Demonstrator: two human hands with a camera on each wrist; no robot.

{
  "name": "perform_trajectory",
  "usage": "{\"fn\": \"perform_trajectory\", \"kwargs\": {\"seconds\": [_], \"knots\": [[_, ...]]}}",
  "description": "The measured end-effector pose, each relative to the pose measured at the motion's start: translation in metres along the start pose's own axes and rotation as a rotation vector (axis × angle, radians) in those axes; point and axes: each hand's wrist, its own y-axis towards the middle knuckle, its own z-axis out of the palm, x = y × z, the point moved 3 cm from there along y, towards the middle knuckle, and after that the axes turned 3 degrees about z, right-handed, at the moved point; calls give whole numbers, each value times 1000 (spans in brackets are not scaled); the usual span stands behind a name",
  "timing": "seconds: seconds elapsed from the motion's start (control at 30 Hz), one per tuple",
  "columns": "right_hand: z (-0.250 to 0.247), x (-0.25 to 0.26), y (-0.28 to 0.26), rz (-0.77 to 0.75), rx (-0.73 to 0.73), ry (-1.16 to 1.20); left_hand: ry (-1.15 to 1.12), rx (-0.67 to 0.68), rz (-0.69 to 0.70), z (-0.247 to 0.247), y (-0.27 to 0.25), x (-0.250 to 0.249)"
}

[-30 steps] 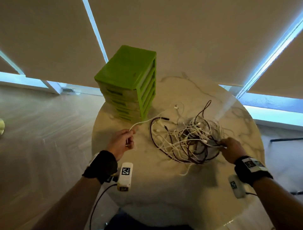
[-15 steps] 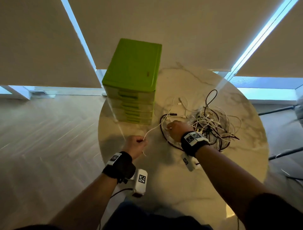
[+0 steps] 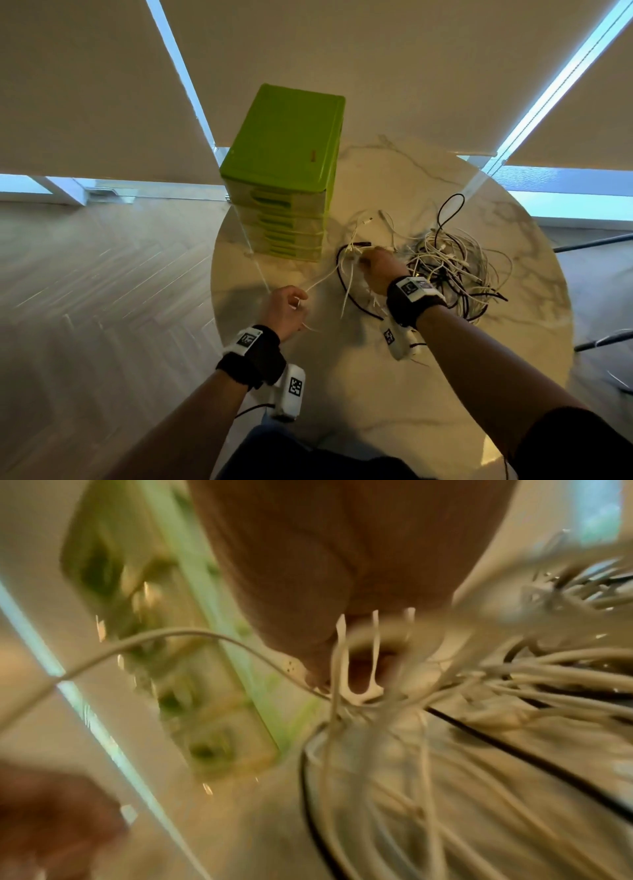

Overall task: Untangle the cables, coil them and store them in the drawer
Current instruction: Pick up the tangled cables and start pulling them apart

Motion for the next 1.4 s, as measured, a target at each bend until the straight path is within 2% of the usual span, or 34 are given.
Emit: {"fn": "perform_trajectory", "kwargs": {"seconds": [0.07,0.13,0.17,0.2,0.23,0.27,0.33,0.4,0.43,0.5,0.6,0.7,0.77,0.83,0.9,1.0,1.07,1.17,1.27,1.4], "knots": [[-19,-6,-9,-7,-70,405,27,28,-87,2,0,-13],[-45,-11,-28,-68,-84,695,5,23,-117,2,1,-34],[-59,-12,-39,-116,-73,781,66,-14,-70,2,3,-46],[-71,-13,-50,-159,-50,851,218,-65,19,2,2,-60],[-83,-14,-59,-186,-25,909,365,-124,125,5,-2,-76],[-93,-16,-67,-208,-5,959,402,-168,245,10,-8,-93],[-107,-20,-78,-232,49,1018,215,-85,421,31,-21,-125],[-114,-25,-86,-233,105,1044,-71,81,475,57,-32,-149],[-117,-28,-89,-221,112,1068,-146,97,499,68,-35,-156],[-119,-38,-91,-170,131,1140,-207,27,533,81,-37,-167],[-108,-53,-86,-105,311,1199,-286,-12,490,90,-35,-174],[-83,-59,-77,-182,586,1175,-462,45,397,93,-24,-177],[-69,-62,-70,-238,622,1088,-548,68,340,98,-15,-179],[-59,-68,-64,-328,531,851,-579,91,369,101,-4,-190],[-49,-85,-65,-359,499,626,-656,69,410,91,11,-202],[-63,-113,-68,-340,526,588,-889,73,409,59,41,-209],[-87,-130,-60,-309,404,536,-981,130,425,46,61,-200],[-121,-148,-48,-279,92,384,-1088,190,452,50,77,-177],[-137,-145,-40,-286,-113,387,-1022,233,494,65,89,-160],[-140,-116,-53,-303,-320,347,-659,324,622,95,81,-173]]}}
